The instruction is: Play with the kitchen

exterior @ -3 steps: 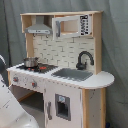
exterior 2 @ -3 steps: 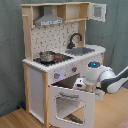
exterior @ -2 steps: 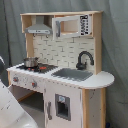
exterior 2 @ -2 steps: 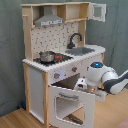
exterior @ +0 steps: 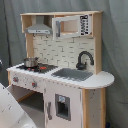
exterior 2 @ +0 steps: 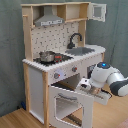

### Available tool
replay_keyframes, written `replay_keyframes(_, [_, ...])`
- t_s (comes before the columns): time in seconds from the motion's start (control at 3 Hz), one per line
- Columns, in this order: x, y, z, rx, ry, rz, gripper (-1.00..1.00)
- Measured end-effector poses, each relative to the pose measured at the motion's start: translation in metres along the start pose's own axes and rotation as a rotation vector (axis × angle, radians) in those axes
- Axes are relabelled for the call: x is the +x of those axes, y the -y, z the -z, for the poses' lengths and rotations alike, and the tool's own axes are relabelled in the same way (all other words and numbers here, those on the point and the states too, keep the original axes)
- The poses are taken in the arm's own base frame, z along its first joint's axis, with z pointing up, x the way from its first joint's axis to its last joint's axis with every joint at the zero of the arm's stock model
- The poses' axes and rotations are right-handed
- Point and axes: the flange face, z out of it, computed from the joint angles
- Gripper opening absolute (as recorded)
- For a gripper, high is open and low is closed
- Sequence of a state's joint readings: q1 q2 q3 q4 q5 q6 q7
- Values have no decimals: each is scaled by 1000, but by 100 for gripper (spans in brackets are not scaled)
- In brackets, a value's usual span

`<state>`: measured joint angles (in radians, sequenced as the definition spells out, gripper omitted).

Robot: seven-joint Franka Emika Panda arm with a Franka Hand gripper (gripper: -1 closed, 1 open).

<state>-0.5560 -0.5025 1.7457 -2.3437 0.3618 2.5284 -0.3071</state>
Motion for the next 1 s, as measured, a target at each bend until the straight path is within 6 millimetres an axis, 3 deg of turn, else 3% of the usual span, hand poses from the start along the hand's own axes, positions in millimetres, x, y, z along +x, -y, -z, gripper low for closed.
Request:
replay_keyframes(0.33, [3,7,5,-2,-18,-31,-100])
replay_keyframes(0.67, [3,6,5,-2,-19,-36,100])
replay_keyframes(1.0, [1,-4,12,-4,-19,-85,100])
